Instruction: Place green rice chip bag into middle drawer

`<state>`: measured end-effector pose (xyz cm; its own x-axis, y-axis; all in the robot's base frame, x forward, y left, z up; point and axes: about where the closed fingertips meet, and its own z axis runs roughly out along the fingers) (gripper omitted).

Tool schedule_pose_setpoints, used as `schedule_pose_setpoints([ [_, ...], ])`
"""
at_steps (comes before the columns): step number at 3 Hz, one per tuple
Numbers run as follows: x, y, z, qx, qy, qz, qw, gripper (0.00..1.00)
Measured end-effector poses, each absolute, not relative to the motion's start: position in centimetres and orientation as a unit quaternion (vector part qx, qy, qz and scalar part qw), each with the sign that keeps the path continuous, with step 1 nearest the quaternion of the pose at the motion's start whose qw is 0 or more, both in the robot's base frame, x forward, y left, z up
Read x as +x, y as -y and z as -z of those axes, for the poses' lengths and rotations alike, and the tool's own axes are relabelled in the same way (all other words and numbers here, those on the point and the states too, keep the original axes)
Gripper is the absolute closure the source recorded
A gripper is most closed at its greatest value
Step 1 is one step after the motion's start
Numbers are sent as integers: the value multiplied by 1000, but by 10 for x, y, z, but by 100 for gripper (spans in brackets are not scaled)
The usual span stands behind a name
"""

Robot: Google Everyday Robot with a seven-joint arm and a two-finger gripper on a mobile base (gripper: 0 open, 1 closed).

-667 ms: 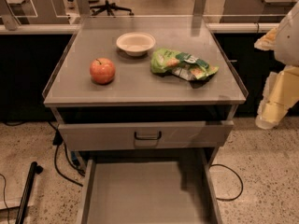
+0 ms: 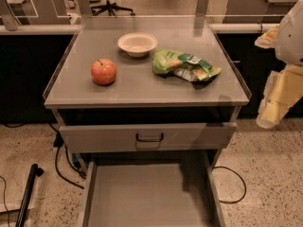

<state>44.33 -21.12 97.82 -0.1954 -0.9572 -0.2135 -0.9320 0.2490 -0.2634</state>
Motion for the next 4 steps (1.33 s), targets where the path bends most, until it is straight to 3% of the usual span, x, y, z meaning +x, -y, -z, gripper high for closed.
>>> schedule_pose_setpoints([
  [2,482,174,-982,-643,-733,40,220,0],
  [4,522,138,-967,-626,-725,-5,288,0],
])
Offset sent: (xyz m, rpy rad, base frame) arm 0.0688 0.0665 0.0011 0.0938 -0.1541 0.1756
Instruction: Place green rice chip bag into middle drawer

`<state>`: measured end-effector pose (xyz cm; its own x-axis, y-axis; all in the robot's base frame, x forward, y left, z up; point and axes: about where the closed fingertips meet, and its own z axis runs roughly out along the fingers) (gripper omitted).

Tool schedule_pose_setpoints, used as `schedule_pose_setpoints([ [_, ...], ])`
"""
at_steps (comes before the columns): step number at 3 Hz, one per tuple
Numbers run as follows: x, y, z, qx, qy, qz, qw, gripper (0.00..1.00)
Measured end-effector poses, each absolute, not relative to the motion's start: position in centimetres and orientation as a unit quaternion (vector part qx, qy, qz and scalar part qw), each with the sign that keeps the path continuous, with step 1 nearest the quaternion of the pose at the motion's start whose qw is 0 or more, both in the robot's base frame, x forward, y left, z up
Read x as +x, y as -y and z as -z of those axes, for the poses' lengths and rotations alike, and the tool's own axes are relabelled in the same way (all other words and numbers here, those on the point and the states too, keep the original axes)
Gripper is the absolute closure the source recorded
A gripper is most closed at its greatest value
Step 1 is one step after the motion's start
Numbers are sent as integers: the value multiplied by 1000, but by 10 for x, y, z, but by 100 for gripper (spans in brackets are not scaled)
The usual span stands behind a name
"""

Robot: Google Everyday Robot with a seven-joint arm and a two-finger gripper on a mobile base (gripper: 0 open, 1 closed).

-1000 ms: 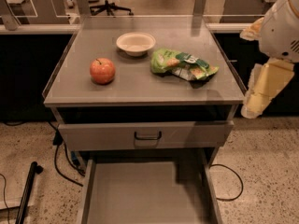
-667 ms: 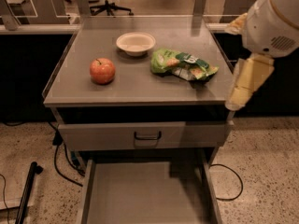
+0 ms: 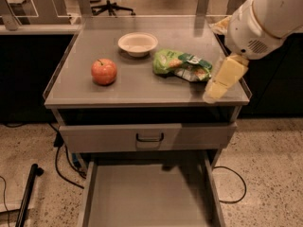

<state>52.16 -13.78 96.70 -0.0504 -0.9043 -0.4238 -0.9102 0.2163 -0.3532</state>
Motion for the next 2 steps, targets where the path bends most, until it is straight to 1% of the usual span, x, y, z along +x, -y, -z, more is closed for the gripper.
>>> schedule_pose_setpoints([
  [2,574,121,-947,-593,-743,-6,310,0],
])
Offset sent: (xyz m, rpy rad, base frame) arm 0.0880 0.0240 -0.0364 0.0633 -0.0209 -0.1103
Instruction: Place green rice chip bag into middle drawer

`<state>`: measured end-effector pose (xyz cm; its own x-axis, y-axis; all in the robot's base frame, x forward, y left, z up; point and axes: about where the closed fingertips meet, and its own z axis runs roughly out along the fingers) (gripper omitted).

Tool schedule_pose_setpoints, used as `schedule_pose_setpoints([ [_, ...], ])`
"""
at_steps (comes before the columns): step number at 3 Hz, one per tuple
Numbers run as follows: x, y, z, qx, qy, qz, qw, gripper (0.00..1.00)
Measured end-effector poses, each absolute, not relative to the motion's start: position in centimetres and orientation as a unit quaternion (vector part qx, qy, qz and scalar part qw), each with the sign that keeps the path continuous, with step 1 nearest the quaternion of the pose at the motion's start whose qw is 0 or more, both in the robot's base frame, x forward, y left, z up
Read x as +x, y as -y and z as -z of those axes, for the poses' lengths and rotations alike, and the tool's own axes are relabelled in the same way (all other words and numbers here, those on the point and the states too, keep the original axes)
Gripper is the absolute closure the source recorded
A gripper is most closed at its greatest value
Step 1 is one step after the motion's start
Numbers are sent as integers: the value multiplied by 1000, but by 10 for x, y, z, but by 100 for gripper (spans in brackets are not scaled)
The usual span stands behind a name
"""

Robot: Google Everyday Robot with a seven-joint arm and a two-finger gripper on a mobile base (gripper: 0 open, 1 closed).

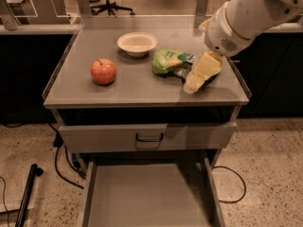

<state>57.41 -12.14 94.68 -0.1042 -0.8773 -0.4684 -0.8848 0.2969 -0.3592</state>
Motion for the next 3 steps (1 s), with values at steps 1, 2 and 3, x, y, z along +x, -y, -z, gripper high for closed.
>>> schedule_pose_setpoints([
  [1,598,117,-931,-584,-753,-5,303,0],
  [2,617,116,-917,-578,-761,-9,293,0],
  [3,636,113,-897,-572,-770,-27,282,0],
])
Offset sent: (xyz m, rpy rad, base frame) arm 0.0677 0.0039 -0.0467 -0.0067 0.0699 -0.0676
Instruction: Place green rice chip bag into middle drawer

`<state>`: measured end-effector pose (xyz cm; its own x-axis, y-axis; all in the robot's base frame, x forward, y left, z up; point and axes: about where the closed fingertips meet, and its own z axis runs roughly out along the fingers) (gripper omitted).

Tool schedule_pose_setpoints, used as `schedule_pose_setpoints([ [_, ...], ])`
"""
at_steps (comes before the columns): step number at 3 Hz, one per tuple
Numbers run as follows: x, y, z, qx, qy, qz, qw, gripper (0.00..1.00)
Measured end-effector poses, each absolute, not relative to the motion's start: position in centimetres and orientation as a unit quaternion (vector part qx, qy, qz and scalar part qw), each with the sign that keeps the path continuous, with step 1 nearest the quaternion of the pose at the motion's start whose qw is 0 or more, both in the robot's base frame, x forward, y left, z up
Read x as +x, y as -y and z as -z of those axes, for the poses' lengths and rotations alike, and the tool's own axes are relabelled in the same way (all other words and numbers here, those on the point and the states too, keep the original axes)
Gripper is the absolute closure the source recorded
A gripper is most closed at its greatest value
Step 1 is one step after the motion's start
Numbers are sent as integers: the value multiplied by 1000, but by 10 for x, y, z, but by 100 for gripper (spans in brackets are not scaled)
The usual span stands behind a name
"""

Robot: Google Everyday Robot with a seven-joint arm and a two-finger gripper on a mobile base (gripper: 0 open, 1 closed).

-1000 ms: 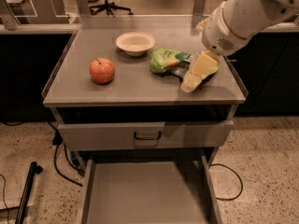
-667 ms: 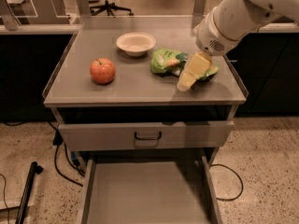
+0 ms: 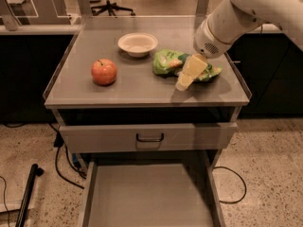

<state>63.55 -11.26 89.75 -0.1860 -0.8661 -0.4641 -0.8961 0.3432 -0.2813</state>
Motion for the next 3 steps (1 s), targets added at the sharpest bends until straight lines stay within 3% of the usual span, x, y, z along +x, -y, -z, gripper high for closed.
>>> schedule_pose_setpoints([
  [3,674,125,-878,-574,-771,-31,274,0],
])
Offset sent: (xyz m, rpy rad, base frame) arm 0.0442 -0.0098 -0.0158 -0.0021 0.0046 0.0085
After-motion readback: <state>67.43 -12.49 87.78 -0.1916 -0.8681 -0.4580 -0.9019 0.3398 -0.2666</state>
